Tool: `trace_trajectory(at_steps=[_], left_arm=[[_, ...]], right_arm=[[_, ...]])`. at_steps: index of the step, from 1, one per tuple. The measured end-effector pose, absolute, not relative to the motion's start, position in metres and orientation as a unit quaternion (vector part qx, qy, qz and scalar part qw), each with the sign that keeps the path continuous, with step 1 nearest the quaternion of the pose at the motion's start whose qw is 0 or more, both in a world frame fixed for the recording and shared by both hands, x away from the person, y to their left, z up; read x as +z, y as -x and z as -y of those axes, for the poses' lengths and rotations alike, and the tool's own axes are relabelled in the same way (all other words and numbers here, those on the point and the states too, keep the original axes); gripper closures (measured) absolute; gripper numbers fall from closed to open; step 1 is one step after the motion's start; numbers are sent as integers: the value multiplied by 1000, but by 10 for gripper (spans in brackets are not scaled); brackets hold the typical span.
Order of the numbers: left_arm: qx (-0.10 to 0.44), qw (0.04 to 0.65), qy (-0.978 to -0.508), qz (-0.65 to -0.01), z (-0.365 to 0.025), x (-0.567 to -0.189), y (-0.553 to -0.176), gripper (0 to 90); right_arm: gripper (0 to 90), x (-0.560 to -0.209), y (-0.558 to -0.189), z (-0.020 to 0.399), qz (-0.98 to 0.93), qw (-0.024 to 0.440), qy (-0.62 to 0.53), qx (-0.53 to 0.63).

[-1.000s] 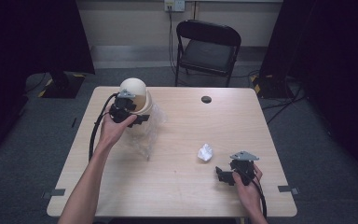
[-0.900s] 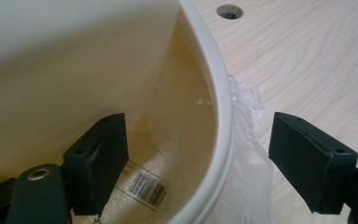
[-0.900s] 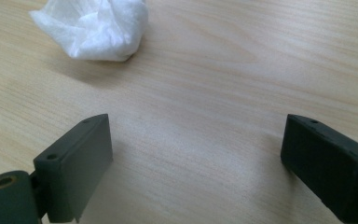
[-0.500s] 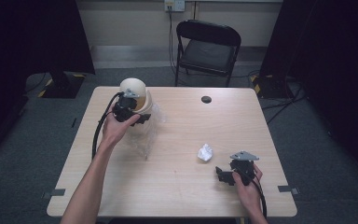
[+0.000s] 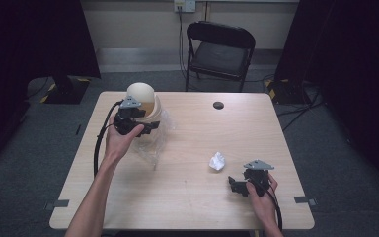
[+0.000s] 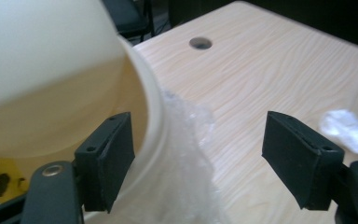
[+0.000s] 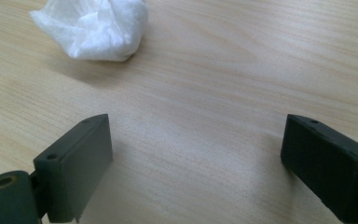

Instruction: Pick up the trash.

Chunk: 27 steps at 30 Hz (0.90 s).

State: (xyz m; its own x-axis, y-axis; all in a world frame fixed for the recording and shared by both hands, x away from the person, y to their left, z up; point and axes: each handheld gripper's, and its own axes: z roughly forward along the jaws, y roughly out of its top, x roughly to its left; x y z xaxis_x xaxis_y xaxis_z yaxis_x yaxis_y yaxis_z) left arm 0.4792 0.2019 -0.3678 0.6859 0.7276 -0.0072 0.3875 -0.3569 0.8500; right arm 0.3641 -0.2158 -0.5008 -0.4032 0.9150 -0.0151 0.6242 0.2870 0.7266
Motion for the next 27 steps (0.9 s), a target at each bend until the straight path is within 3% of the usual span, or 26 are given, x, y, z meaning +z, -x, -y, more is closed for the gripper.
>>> trace_trajectory(at_steps=[7, 27], left_arm=[[162, 465, -800, -342, -186, -379, -462, 255], [45, 436, -856, -273, -53, -454, -453, 224]], right_arm=[[81, -501, -364, 216, -771, 222, -499, 328], [81, -501, -364, 216, -771, 222, -499, 328]])
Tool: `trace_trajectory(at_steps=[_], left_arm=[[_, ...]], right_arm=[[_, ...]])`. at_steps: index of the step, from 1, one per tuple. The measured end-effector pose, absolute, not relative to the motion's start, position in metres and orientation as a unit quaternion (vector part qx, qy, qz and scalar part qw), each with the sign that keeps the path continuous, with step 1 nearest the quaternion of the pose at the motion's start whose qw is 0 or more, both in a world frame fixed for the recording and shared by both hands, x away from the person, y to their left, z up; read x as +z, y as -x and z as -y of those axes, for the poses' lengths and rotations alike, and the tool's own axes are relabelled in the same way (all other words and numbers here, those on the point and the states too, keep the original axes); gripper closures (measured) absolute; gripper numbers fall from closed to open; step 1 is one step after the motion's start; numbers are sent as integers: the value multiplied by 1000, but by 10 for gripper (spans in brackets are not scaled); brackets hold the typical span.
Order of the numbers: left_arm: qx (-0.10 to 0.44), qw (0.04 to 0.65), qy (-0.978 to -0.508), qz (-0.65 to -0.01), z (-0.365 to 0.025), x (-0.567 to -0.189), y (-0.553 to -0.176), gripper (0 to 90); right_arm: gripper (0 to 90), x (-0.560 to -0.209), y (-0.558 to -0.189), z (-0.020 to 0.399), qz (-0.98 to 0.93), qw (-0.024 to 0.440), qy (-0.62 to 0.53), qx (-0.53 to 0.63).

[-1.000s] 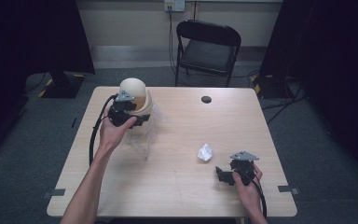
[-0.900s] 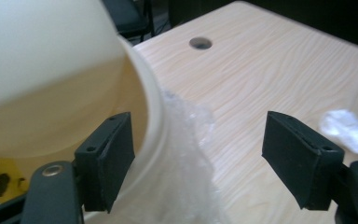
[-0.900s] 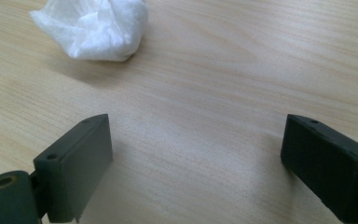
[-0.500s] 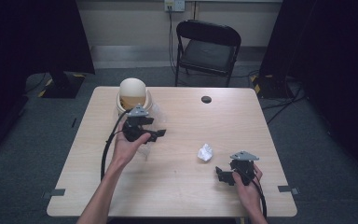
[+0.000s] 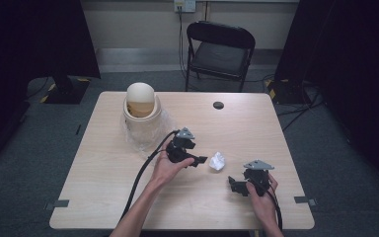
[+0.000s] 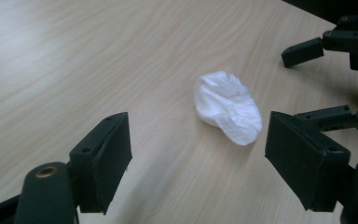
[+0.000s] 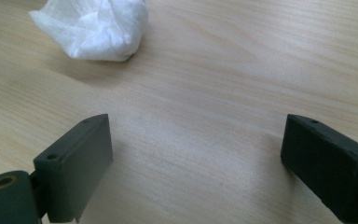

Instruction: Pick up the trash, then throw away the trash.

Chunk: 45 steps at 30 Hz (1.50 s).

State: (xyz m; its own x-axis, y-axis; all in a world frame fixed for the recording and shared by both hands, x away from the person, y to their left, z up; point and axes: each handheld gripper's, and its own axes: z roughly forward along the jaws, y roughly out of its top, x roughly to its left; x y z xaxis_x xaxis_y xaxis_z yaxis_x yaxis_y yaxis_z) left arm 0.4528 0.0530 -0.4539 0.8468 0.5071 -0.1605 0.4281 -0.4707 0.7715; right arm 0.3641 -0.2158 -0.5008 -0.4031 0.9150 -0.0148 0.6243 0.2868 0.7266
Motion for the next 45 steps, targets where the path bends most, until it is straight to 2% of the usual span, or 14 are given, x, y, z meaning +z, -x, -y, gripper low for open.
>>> trace_trajectory(at_steps=[5, 20, 21, 29, 33, 35, 37, 41, 45], left_arm=[[39, 440, -857, -266, -36, -462, -452, 260], [24, 416, -872, -258, -8, -475, -456, 224], [5, 429, -865, -259, -5, -478, -457, 222], [29, 399, -885, -239, 11, -485, -453, 232], [54, 376, -897, -226, 17, -490, -451, 302], [68, 370, -901, -215, 20, -489, -449, 413], [79, 357, -909, -202, 22, -487, -447, 451], [84, 363, -906, -203, 22, -486, -446, 611], [78, 367, -904, -205, 20, -486, -447, 698]], right_arm=[[81, -501, -364, 216, -771, 222, -499, 328], [81, -501, -364, 216, -771, 222, -499, 328], [81, -501, -364, 216, -771, 222, -499, 328], [81, -501, -364, 216, -771, 222, -499, 328], [83, -501, -364, 216, -770, 222, -501, 327], [83, -501, -364, 216, -770, 222, -501, 327], [85, -501, -363, 216, -772, 222, -498, 327], [85, -501, -363, 216, -772, 222, -498, 328], [85, -501, -363, 216, -771, 222, -498, 328]])
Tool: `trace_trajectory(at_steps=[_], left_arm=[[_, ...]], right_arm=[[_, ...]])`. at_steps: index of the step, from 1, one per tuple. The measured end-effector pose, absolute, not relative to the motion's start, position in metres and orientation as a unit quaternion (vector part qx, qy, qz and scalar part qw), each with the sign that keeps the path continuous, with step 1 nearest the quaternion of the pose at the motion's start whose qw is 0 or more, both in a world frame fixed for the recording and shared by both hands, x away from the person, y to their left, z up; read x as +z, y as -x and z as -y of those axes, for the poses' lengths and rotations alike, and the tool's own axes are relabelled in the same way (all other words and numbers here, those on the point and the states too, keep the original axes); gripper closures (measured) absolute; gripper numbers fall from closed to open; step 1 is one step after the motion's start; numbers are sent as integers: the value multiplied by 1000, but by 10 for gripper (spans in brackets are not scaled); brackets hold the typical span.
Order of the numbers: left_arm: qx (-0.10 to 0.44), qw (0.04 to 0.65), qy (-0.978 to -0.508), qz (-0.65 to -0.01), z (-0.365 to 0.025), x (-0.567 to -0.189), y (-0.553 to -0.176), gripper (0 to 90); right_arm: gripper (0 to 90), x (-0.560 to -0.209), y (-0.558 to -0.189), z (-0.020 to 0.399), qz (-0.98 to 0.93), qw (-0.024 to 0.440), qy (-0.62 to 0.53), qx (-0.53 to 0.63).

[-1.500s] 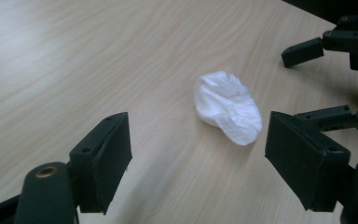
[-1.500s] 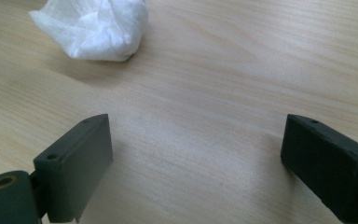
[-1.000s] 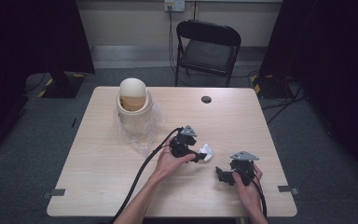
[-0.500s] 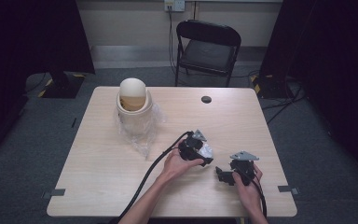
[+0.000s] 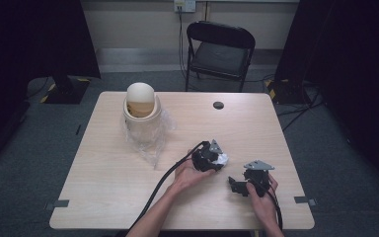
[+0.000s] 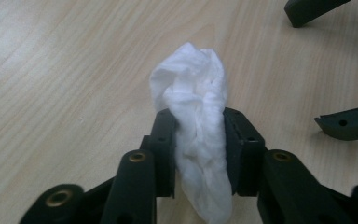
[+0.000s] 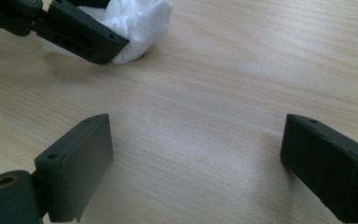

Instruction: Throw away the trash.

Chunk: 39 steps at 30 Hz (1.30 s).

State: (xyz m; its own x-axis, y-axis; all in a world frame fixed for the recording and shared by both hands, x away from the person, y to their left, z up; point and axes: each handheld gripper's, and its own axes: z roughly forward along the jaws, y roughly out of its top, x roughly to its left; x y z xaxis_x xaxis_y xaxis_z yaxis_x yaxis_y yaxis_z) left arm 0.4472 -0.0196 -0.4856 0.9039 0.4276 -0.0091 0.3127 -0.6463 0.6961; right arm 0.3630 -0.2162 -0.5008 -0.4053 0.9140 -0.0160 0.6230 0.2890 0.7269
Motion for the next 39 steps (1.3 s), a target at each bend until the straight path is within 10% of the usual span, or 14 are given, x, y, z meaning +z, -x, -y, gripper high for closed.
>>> trace_trajectory(at_steps=[39], left_arm=[[76, 452, -845, -276, -63, -444, -448, 760]], right_arm=[[84, -501, -363, 216, -772, 221, -498, 328]])
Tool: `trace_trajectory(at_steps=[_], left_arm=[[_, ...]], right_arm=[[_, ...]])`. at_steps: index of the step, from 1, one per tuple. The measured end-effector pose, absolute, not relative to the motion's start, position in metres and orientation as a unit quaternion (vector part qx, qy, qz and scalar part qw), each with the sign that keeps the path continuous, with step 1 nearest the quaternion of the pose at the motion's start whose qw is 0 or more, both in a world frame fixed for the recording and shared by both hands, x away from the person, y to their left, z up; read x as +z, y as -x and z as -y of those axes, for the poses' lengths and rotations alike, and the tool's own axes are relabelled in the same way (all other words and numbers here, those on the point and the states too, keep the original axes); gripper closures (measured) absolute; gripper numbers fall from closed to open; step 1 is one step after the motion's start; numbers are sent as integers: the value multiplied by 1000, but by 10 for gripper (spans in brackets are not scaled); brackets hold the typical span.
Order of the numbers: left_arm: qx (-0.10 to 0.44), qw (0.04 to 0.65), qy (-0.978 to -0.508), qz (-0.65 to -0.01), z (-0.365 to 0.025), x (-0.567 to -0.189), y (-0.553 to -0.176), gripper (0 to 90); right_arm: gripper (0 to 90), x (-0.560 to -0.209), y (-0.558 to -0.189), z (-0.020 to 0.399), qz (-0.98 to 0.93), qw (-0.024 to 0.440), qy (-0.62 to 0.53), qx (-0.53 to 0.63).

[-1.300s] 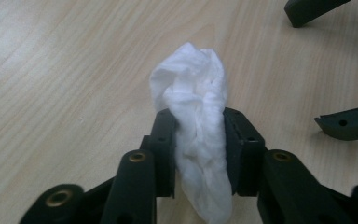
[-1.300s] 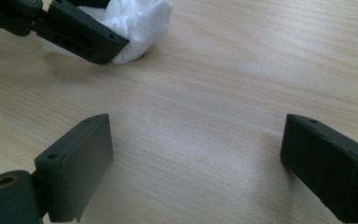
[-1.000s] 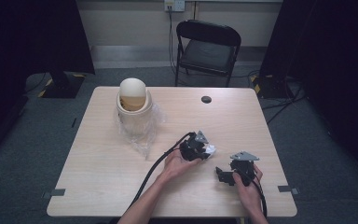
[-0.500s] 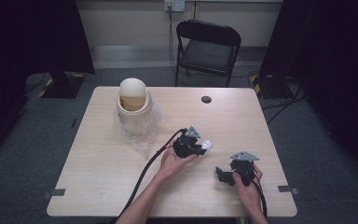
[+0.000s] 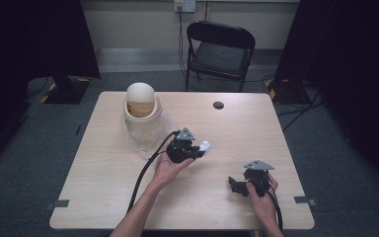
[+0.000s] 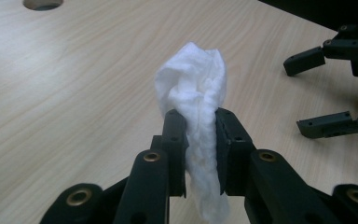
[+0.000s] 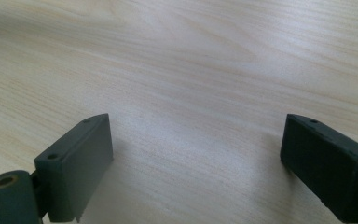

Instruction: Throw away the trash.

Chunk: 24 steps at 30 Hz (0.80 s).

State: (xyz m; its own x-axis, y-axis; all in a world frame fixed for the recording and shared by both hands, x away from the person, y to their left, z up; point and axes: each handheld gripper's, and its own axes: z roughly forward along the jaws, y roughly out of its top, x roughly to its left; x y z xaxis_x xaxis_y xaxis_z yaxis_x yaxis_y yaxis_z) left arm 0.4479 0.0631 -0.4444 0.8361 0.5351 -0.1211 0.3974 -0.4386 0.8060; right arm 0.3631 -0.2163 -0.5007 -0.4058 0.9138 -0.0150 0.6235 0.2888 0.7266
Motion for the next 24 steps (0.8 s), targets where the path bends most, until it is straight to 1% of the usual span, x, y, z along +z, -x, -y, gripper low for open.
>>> trace_trajectory(at_steps=[6, 12, 18, 24], left_arm=[[78, 467, -836, -279, -76, -436, -451, 760], [91, 479, -829, -273, -90, -417, -450, 760], [102, 480, -829, -270, -102, -405, -448, 759], [108, 481, -825, -278, -113, -401, -450, 754]], right_arm=[[84, -501, -363, 216, -772, 221, -498, 328], [84, -501, -363, 216, -772, 221, -498, 328], [84, -501, -363, 216, -772, 221, -498, 328], [84, -501, -363, 216, -772, 221, -498, 328]])
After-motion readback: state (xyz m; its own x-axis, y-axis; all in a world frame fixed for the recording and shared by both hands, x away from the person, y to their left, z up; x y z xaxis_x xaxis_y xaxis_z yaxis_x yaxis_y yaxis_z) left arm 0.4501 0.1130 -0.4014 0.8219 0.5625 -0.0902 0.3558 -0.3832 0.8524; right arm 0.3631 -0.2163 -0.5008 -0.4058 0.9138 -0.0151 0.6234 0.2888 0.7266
